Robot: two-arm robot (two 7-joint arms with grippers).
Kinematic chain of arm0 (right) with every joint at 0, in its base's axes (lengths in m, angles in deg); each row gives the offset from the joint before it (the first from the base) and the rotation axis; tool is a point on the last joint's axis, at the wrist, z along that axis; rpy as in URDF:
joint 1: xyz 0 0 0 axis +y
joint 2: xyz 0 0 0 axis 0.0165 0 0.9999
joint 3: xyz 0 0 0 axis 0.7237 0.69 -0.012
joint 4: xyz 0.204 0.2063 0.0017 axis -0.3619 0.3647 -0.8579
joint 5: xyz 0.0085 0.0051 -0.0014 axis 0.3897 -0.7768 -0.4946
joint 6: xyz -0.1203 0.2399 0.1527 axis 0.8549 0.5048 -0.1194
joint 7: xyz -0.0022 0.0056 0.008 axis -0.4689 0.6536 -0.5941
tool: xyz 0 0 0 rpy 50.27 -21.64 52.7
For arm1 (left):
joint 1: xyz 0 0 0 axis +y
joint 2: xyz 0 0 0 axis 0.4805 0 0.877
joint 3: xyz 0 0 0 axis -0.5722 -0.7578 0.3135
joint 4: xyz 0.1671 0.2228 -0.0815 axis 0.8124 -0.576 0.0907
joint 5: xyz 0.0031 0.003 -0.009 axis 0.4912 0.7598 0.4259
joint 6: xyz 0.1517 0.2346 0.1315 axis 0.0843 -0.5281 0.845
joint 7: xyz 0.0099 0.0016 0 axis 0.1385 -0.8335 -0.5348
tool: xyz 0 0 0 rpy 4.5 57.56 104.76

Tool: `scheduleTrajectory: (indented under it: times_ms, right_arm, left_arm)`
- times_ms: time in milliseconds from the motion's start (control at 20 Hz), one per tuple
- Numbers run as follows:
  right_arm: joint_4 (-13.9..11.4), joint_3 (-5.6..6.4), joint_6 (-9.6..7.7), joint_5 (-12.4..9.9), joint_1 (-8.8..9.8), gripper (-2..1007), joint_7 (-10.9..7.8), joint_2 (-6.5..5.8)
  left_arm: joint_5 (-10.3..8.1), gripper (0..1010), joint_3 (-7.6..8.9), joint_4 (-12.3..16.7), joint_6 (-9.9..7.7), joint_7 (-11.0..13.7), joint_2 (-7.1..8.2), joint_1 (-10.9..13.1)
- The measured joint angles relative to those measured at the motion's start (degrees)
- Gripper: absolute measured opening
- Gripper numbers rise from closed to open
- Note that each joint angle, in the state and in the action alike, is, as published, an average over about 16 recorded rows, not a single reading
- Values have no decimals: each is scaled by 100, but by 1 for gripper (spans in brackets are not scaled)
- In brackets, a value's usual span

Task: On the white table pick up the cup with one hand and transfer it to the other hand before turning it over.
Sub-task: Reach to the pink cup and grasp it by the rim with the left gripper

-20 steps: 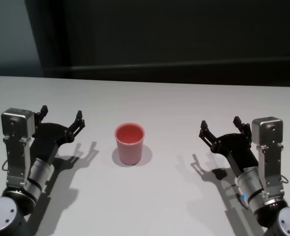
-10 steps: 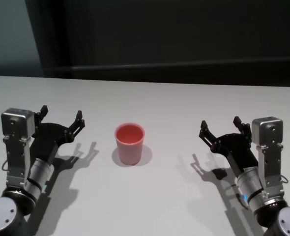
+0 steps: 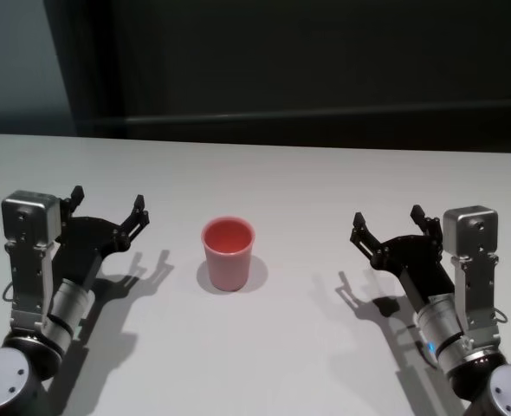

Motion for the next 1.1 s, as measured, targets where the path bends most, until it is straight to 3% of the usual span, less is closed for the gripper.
scheduleTrajectory:
  times_ms: [1100]
  right_arm:
    - [0, 0, 0, 0, 0, 1002, 0, 0]
  left_arm:
    - [2, 1001, 1, 0, 0, 6, 1, 0]
